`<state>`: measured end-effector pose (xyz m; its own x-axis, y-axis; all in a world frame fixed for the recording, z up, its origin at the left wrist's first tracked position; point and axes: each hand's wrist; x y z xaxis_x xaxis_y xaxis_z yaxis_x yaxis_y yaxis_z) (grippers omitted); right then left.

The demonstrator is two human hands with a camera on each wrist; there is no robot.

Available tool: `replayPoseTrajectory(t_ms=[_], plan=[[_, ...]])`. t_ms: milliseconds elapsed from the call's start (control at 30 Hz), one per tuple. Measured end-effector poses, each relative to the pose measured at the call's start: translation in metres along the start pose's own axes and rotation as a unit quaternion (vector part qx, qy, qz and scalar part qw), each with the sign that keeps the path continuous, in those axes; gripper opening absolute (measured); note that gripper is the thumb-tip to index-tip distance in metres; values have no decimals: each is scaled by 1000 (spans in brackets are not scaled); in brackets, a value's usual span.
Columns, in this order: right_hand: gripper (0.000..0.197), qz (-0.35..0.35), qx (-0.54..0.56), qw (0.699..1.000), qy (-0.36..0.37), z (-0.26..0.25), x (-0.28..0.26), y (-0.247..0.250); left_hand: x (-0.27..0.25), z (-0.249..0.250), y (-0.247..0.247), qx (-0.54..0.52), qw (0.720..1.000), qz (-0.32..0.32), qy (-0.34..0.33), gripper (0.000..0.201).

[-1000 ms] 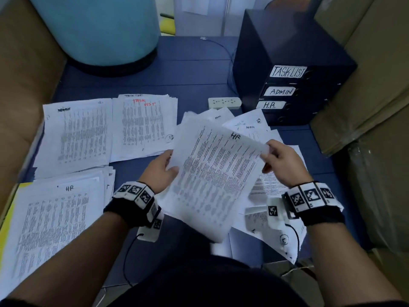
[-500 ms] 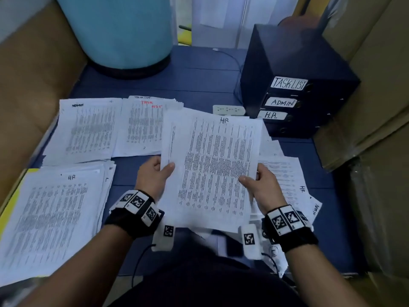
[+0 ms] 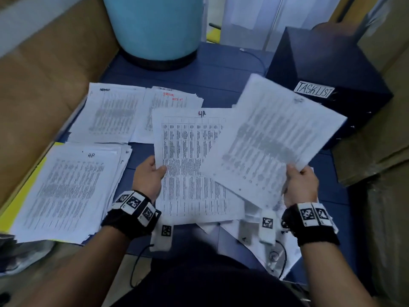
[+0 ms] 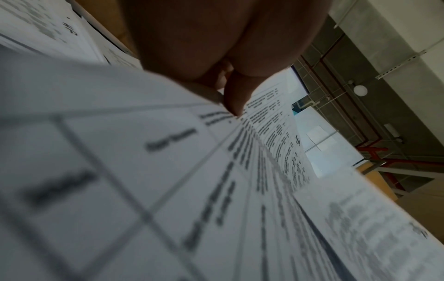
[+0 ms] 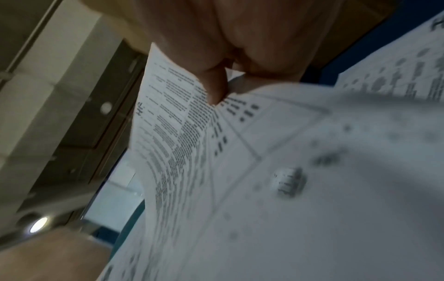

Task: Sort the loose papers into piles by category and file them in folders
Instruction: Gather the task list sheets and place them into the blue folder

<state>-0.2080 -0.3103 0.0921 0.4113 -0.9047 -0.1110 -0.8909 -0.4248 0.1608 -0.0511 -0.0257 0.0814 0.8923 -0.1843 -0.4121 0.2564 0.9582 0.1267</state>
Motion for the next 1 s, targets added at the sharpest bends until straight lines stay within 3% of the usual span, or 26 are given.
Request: replayPoseTrajectory(t_ms=[67,167,400,667,767,1000], plan=[[22,50,32,998,-17,-3,2,5,4,4,11,1,1000,12,3,28],[24,63,40,997,-14,-4,-4,1,13,8,24,-3,1000,18,-2,26],[24,-6,52,999,8,-14,-35,-39,30,25,50,10,1000,-9,-28,28],[14,-128,-19,991,10,-7,-85,-103,47,24,74,0,999,-45,-22,25],[16,-147,-65,987,28,-7,-104,-120,54,20,83,-8,997,-65,-30,23],[20,-152,-43,987,10,-7,-119,-133,69,15,99,-18,997,-71,-30,18]])
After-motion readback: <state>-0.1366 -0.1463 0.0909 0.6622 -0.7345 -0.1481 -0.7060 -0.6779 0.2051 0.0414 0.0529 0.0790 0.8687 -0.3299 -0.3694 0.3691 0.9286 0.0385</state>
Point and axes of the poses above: each hand's wrist, its own x-axis towards the middle knuckle, its own y-axis out of the back of the hand, z = x × y, and after that the axes turned 6 degrees about y, right-handed
